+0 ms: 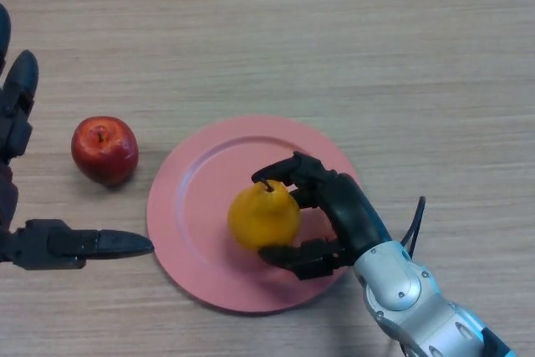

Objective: Pick up the yellow pear and place it on the plate

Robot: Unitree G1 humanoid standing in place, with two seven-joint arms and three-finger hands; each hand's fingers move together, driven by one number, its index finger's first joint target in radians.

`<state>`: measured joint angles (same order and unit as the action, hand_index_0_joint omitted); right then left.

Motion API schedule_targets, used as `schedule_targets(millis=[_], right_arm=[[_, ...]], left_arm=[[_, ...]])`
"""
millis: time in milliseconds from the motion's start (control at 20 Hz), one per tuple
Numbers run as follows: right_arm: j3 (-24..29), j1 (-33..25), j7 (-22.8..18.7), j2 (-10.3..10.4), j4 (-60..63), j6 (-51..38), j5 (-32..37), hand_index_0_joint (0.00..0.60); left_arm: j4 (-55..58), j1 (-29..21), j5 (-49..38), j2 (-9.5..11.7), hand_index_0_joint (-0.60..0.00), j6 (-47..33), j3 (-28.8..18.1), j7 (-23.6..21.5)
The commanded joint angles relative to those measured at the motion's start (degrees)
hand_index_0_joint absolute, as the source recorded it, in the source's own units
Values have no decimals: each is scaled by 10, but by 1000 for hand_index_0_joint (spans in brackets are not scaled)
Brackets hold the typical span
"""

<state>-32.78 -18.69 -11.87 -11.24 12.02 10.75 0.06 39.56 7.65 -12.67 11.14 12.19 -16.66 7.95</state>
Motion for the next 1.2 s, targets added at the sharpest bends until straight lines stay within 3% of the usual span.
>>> schedule_targets(millis=[50, 100, 150, 200, 250, 500, 750, 850, 1050, 1200], right_arm=[[11, -34, 2, 4, -37, -49, 8, 350], [12, -34, 6, 4, -40, -48, 7, 250], [17, -34, 14, 4, -49, -47, 4, 100], [26, -29, 24, 4, -68, -42, 3, 17], [37, -24, 30, 4, -89, -31, 5, 0], [138, 6, 93, 4, -265, 36, 13, 0], [233, 82, 159, 4, -435, 93, 43, 0], [262, 117, 141, 4, -499, 134, 112, 0], [294, 187, 146, -2, -573, 140, 131, 0], [294, 206, 150, -8, -594, 152, 120, 0]], left_arm=[[27, -8, -1, 15, 0, -91, -41, -2], [28, -8, -1, 15, 0, -89, -42, -1], [31, -7, 0, 15, 0, -85, -44, 0], [34, -7, 3, 15, 0, -79, -46, 2], [34, -6, 5, 14, 0, -80, -46, 4], [22, -8, -1, 15, 0, -89, -53, 7], [13, -13, 9, 16, 0, -89, -40, 1], [13, -20, 11, 21, 0, -84, -31, 2], [20, -29, 6, 26, 0, -65, -14, 13], [19, -44, 8, 33, 0, -44, -5, 9]])
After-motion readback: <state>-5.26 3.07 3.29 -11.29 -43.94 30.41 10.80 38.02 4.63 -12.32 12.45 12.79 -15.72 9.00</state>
